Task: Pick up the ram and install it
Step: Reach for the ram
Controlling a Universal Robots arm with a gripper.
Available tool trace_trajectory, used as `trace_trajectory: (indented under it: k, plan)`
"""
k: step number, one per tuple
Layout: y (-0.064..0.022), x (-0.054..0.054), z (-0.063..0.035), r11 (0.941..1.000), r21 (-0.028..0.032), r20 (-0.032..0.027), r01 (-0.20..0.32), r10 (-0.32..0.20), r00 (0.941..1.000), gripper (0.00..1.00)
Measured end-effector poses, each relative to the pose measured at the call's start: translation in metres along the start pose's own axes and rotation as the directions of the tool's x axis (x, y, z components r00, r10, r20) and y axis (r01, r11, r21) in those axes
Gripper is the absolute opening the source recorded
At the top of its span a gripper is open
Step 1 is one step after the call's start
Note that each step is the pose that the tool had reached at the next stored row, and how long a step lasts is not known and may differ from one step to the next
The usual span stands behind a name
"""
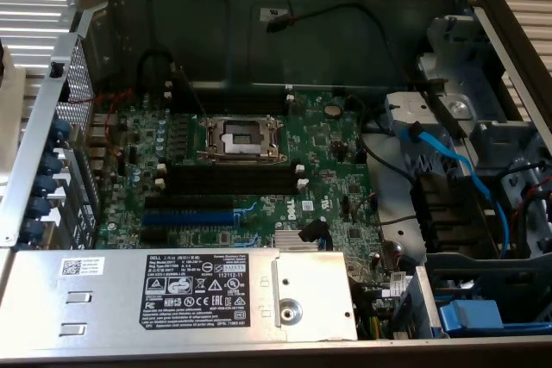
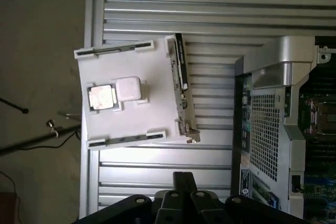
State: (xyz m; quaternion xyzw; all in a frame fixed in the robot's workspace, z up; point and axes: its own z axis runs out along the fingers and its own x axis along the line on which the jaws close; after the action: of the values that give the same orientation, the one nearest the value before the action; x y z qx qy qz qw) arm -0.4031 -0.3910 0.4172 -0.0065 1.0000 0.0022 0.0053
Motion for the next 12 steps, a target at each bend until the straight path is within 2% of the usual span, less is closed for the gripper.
trace_trajectory:
  k: [12]
  plan:
    - [0.0145,0.054,0.0053,1.0000,0.0001,-0.0001,0.000,0.000,1.0000,0.10]
